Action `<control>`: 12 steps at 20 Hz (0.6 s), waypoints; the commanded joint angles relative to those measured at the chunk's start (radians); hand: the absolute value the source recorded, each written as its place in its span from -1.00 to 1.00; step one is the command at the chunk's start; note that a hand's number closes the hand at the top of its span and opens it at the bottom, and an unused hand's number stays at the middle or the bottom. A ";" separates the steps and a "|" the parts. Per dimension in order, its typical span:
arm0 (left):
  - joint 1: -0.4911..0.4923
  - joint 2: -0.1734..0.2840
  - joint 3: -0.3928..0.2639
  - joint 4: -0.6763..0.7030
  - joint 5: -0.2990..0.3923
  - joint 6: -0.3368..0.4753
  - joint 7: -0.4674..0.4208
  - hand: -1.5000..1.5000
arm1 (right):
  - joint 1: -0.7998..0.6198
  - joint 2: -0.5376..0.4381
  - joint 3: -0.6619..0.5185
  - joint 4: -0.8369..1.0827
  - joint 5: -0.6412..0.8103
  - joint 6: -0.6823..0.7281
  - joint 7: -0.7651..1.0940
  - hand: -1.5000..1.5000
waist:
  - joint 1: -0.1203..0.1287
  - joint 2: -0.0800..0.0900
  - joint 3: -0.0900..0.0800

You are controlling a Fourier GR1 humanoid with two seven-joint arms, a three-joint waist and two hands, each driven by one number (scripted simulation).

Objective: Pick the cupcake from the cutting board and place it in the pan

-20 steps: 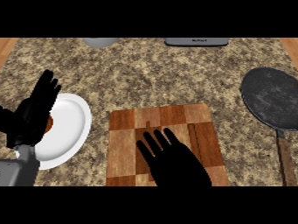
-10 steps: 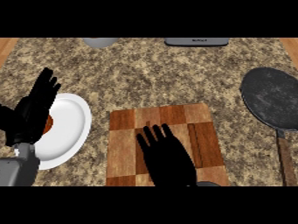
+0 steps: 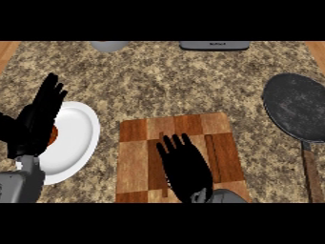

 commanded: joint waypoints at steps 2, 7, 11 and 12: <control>-0.010 -0.009 0.026 0.049 -0.006 -0.032 -0.033 0.00 | 0.020 0.034 -0.001 0.107 0.072 -0.068 -0.074 -1.00 | -0.001 0.001 0.000; -0.026 -0.033 0.005 -0.019 -0.026 0.000 0.042 0.00 | 0.011 0.041 -0.031 0.218 0.109 -0.173 -0.172 -1.00 | 0.000 0.001 0.000; 0.051 -0.030 0.033 0.006 -0.025 -0.053 -0.045 0.00 | 0.022 0.086 -0.053 0.222 0.126 -0.134 -0.176 -1.00 | 0.001 0.000 0.000; 0.041 -0.025 0.040 -0.029 -0.006 -0.059 0.005 0.00 | 0.011 0.085 -0.073 0.255 0.143 -0.165 -0.219 -1.00 | 0.001 0.000 0.000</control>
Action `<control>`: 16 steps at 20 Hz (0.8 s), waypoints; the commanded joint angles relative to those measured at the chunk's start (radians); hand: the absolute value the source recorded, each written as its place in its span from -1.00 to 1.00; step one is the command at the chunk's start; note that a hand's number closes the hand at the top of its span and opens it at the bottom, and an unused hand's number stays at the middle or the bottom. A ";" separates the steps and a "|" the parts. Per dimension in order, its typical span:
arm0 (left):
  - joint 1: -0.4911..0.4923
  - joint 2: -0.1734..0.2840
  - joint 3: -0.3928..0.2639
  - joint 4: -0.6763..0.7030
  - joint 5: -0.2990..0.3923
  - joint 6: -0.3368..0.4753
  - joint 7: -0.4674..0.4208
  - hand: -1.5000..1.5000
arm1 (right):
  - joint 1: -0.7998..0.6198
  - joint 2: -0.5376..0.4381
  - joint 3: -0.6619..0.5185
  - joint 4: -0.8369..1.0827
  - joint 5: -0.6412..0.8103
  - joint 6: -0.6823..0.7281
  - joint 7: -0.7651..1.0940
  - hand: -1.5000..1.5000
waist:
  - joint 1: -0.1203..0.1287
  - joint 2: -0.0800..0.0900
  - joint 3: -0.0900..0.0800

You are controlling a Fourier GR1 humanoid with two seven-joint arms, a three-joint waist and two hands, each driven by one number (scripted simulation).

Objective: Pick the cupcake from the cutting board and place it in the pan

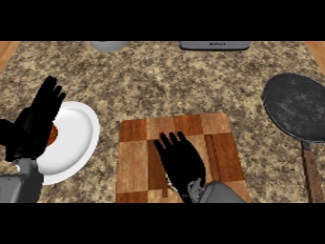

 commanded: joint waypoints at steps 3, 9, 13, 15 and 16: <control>-0.019 0.000 0.020 0.012 -0.013 -0.012 0.005 0.00 | -0.069 0.025 -0.018 0.133 -0.054 -0.032 0.009 -1.00 | 0.002 0.001 0.000; -0.002 0.003 0.030 -0.014 -0.004 -0.028 0.012 0.00 | -0.107 0.026 0.015 0.286 -0.010 -0.209 -0.170 1.00 | 0.007 0.001 0.000; -0.028 -0.015 0.027 0.002 -0.019 -0.021 0.022 0.00 | -0.055 0.026 0.021 0.233 0.010 -0.202 -0.184 1.00 | 0.000 0.000 0.000; 0.023 -0.030 0.001 -0.088 -0.022 -0.013 0.059 0.00 | -0.057 0.026 0.049 0.293 -0.003 -0.278 -0.194 1.00 | 0.005 0.000 0.000; -0.060 -0.017 0.032 0.047 -0.029 -0.017 0.019 0.00 | -0.055 0.026 0.033 0.297 0.009 -0.284 -0.205 1.00 | 0.000 0.001 0.000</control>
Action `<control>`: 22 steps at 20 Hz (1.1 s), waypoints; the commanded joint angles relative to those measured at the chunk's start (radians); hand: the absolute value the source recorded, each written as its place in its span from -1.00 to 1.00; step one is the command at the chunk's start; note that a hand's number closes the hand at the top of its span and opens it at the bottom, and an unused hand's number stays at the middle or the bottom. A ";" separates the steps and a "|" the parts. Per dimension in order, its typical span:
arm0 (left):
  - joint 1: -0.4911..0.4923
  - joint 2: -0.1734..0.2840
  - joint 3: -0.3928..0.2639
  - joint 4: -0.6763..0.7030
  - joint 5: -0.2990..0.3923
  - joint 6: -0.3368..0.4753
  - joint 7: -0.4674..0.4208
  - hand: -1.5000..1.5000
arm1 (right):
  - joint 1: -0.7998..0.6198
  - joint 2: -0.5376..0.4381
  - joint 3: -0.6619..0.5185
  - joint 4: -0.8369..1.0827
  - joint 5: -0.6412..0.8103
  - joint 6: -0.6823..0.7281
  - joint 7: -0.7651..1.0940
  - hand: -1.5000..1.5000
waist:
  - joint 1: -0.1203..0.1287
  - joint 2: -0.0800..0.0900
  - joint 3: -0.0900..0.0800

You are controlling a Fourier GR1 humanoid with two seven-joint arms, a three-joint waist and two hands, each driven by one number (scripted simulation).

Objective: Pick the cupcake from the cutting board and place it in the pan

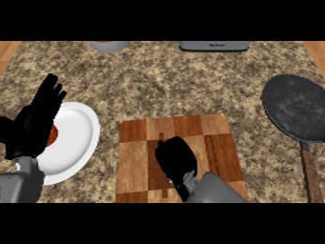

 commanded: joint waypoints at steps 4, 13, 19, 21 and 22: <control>-0.041 0.038 0.038 0.005 0.027 -0.031 0.055 0.00 | 0.011 0.009 -0.098 -0.015 -0.042 -0.026 0.032 1.00 | -0.001 0.009 0.003; 0.016 -0.020 -0.007 0.010 -0.026 0.010 -0.023 0.00 | -0.154 0.005 -0.444 0.067 0.021 -0.232 0.431 1.00 | 0.001 0.009 0.003; 0.021 -0.028 -0.011 0.030 -0.030 0.006 -0.037 0.00 | -0.295 -0.077 -0.387 -0.073 0.194 -0.210 0.521 1.00 | -0.006 0.004 0.002; -0.013 -0.009 0.011 0.039 -0.024 0.006 -0.027 0.00 | -0.327 -0.094 -0.390 -0.139 0.219 -0.177 0.547 1.00 | -0.012 0.004 0.002; 0.036 0.013 0.031 0.002 -0.002 -0.017 -0.023 0.00 | -0.304 -0.119 -0.395 -0.198 0.218 -0.119 0.559 1.00 | -0.008 0.002 0.003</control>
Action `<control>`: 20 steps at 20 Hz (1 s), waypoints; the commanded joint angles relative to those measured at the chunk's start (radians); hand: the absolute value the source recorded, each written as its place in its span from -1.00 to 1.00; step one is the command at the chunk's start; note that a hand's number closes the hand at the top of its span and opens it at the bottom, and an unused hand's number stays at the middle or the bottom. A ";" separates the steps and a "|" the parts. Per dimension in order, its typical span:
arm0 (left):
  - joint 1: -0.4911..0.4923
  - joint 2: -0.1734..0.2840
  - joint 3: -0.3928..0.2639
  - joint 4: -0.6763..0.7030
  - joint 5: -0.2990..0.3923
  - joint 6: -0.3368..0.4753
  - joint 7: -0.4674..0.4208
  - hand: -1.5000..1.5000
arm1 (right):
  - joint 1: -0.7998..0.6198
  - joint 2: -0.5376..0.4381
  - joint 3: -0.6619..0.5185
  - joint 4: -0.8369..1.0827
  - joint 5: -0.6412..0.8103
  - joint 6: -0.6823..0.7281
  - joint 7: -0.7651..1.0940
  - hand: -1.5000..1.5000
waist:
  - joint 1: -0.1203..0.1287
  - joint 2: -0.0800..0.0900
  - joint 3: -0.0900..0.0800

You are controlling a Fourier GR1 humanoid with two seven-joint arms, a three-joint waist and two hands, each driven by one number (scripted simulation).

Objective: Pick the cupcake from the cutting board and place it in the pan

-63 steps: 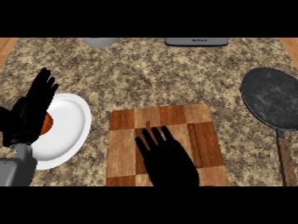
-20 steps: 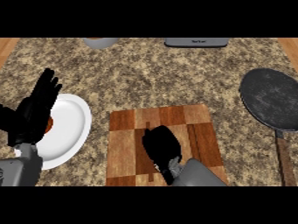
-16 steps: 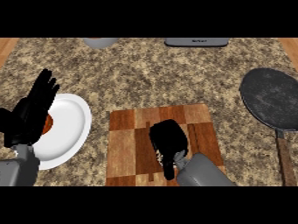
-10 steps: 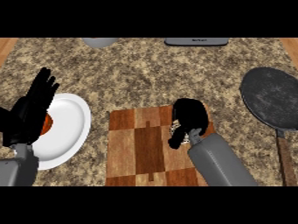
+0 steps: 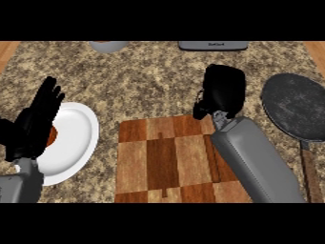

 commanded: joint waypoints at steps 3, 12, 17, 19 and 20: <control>0.040 -0.014 0.001 0.017 0.008 -0.028 -0.060 0.00 | -0.098 0.014 -0.006 -0.172 0.068 0.145 0.110 1.00 | 0.002 0.001 0.000; -0.020 0.003 0.030 0.055 0.014 -0.028 -0.031 0.00 | -0.046 -0.163 -0.255 -0.121 0.036 -0.017 -0.036 1.00 | 0.001 0.008 0.001; 0.000 -0.038 -0.023 -0.027 -0.049 0.031 -0.010 0.00 | 0.075 -0.262 -0.362 -0.201 -0.028 -0.045 -0.127 1.00 | -0.002 0.004 0.001; 0.006 -0.035 -0.018 -0.022 -0.031 0.012 0.003 0.00 | 0.073 -0.304 -0.433 -0.160 -0.070 -0.078 -0.187 1.00 | 0.002 0.005 0.001; -0.024 -0.008 0.028 0.056 0.016 -0.036 -0.041 0.00 | 0.124 -0.275 -0.424 -0.124 -0.053 -0.182 -0.209 1.00 | 0.002 0.008 0.001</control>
